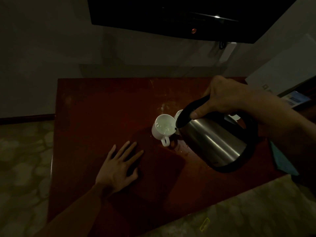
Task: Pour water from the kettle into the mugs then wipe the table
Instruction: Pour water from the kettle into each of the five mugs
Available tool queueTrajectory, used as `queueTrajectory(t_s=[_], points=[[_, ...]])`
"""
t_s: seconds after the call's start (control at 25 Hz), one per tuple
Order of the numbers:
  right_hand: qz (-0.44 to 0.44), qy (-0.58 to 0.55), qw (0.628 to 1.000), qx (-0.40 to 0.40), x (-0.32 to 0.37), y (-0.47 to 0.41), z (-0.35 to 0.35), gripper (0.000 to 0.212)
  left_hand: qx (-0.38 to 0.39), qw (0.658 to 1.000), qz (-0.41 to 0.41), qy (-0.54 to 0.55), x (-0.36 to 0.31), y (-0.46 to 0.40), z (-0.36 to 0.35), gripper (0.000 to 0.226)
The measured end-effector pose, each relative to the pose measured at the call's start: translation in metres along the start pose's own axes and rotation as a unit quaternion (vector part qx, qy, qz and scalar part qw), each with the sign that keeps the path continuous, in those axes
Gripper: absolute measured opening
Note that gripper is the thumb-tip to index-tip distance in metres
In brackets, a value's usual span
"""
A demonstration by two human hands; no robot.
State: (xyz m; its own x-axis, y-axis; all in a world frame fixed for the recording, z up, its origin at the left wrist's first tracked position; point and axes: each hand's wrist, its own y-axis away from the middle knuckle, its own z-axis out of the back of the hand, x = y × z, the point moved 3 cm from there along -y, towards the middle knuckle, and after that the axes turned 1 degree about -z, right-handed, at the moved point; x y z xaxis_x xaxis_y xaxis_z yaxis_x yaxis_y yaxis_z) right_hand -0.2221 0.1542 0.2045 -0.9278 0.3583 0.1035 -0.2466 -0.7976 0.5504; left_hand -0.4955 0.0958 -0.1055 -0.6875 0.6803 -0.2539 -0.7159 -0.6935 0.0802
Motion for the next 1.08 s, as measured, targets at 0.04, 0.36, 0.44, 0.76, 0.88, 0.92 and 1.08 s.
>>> queueTrajectory(t_s=[0.04, 0.36, 0.44, 0.76, 0.88, 0.92, 1.08], points=[[0.004, 0.0, 1.0, -0.001, 0.001, -0.001, 0.0, 0.107, 0.001, 1.0, 0.0, 0.0, 0.0, 0.0, 0.0, 0.064], [-0.003, 0.012, 1.0, 0.001, 0.007, -0.004, 0.001, 0.105, 0.007, 1.0, 0.004, 0.005, -0.001, 0.001, 0.002, 0.066], [-0.006, 0.013, 1.0, 0.002, 0.006, -0.005, 0.002, 0.111, 0.004, 1.0, 0.006, 0.006, 0.0, 0.001, 0.002, 0.066], [-0.009, 0.017, 1.0, 0.001, 0.002, -0.008, 0.003, 0.1, 0.003, 1.0, 0.006, 0.009, 0.0, 0.001, 0.001, 0.066], [-0.013, 0.013, 1.0, 0.001, 0.003, -0.009, 0.003, 0.099, 0.0, 1.0, 0.006, 0.013, -0.001, 0.002, 0.002, 0.065], [-0.018, 0.009, 1.0, 0.003, 0.003, -0.01, 0.003, 0.098, -0.002, 1.0, 0.006, 0.012, -0.001, 0.002, 0.002, 0.065], [-0.029, 0.008, 0.999, 0.015, 0.004, -0.013, 0.001, 0.083, -0.002, 1.0, 0.003, 0.005, 0.0, 0.002, 0.0, 0.065]])
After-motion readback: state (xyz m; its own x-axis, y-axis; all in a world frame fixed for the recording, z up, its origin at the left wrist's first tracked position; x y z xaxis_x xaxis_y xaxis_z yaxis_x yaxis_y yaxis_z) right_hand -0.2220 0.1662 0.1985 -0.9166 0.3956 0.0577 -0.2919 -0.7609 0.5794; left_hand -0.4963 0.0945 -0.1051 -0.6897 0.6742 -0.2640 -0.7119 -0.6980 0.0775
